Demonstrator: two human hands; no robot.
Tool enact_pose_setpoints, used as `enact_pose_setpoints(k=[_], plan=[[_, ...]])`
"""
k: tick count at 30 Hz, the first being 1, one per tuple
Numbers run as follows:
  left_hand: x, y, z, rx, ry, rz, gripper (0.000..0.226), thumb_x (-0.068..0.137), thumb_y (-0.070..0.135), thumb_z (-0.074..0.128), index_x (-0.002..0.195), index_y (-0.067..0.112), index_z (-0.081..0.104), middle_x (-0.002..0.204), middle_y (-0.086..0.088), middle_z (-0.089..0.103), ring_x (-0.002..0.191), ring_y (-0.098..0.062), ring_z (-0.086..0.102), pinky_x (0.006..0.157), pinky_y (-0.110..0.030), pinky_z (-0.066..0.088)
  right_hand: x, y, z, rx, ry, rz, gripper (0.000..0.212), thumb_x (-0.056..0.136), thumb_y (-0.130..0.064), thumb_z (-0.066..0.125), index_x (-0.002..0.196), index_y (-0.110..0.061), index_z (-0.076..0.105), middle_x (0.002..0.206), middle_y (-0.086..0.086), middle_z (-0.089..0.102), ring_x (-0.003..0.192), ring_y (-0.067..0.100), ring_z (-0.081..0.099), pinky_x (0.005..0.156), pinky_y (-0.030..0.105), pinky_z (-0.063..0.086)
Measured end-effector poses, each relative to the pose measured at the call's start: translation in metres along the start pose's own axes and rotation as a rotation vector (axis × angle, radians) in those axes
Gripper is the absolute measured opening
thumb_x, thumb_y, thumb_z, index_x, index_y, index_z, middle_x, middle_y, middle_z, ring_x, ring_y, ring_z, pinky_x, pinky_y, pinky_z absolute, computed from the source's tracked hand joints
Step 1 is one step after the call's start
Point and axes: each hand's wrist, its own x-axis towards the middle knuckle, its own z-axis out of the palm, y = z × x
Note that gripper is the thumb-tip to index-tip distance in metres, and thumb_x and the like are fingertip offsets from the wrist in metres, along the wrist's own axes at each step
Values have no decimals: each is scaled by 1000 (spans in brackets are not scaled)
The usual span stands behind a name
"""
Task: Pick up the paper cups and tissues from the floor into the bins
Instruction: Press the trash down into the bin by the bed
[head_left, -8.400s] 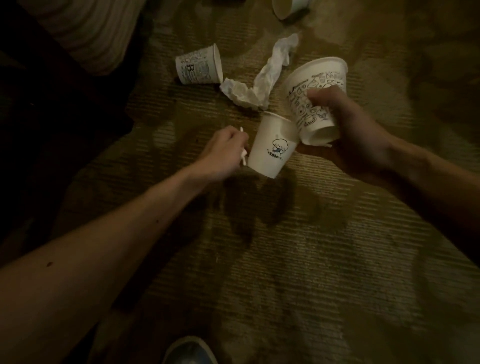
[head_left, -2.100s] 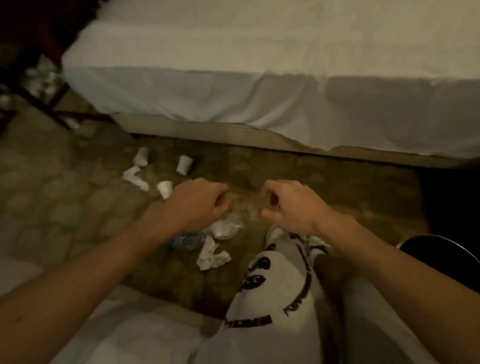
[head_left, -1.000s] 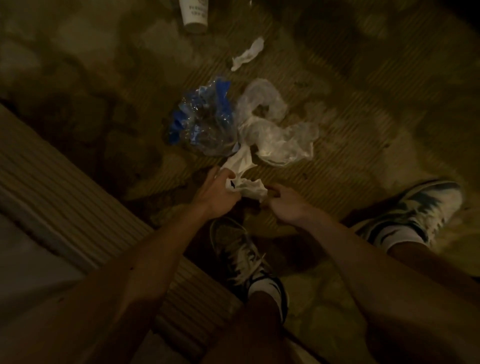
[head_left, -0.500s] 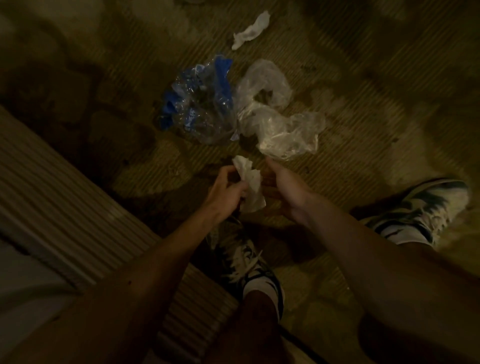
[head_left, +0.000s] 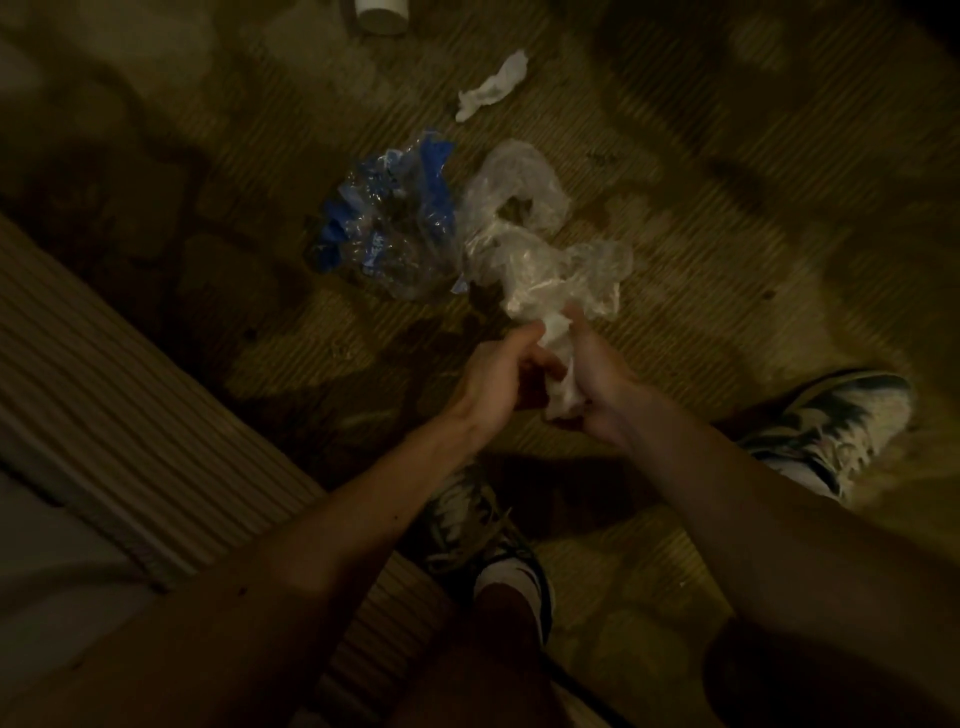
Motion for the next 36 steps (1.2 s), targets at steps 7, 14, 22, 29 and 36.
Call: enact_pose_setpoints(k=[7,14,22,29,36], plan=[[7,29,12,72,63,-25,51,106,40,30,86,13,68,87,-3,67,74,-6,62,64,-18,47,4,-18,-17,-55,304,-82,62,83,-64,63,108,-7,62,94,5,70,83,22,69,67,35,60],[47,33,9,629,166,221,53,100,54,42,149,40,30,162,-2,5,140,-30,33,105,-38,35,20,-21,-58,-29,467,-132,48,85,-66,59,83,-18,56,77,-4,60,67,10,60,51,23,48],[82,21,17,686,76,79,60,97,63,38,134,20,58,138,-7,56,122,-20,51,95,-28,35,23,-29,-68,34,316,-46,67,88,-73,43,111,-11,55,105,6,63,72,15,60,48,24,43],[50,36,17,152,54,-9,67,95,68,32,68,26,77,94,1,76,97,-18,69,94,-42,51,7,-38,-57,204,-171,-175,73,93,-71,34,132,-15,59,124,13,67,115,32,65,106,51,44],[21,47,22,2,-64,-51,80,96,69,7,104,24,71,101,3,76,102,-13,67,80,-32,46,-8,-48,-33,137,-308,-284,62,96,-61,42,137,-17,54,126,12,67,116,28,64,100,47,50]])
